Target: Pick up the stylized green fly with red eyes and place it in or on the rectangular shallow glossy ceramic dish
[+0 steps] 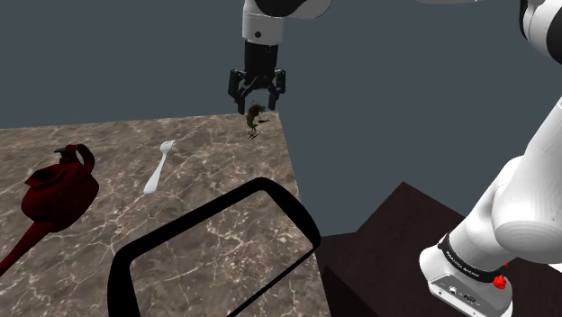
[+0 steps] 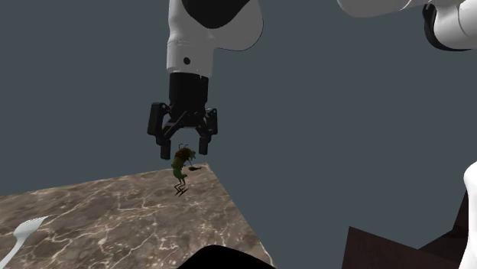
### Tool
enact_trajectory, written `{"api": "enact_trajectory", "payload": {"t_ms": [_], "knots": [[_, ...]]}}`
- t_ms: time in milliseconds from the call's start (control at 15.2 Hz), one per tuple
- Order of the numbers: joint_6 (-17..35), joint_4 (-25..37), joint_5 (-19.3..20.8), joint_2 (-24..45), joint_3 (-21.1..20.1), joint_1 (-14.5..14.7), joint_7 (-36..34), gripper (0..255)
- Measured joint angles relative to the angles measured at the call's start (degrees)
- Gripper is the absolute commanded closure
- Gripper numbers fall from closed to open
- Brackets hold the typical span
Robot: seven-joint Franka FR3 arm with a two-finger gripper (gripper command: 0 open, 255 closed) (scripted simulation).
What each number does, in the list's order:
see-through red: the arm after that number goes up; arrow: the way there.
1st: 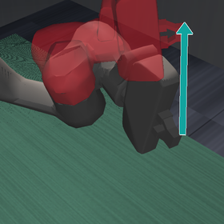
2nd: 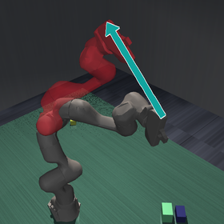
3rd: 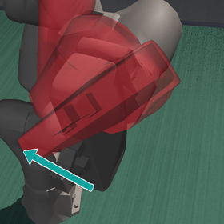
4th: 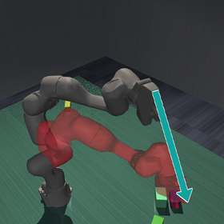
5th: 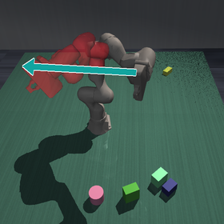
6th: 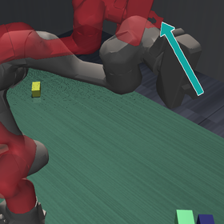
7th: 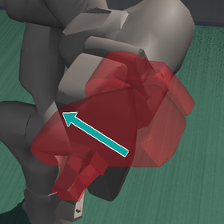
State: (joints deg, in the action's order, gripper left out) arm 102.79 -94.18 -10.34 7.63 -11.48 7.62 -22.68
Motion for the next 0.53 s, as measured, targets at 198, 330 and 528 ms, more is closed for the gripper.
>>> {"api": "enact_trajectory", "payload": {"t_ms": [198,330,528], "knots": [[0.1,-0.2,0.0,0.0,0.0,0.0,0.0,0],[0.2,-0.2,0.0,0.0,0.0,0.0,0.0,255],[0.2,-0.2,0.0,0.0,0.0,0.0,0.0,255]]}}
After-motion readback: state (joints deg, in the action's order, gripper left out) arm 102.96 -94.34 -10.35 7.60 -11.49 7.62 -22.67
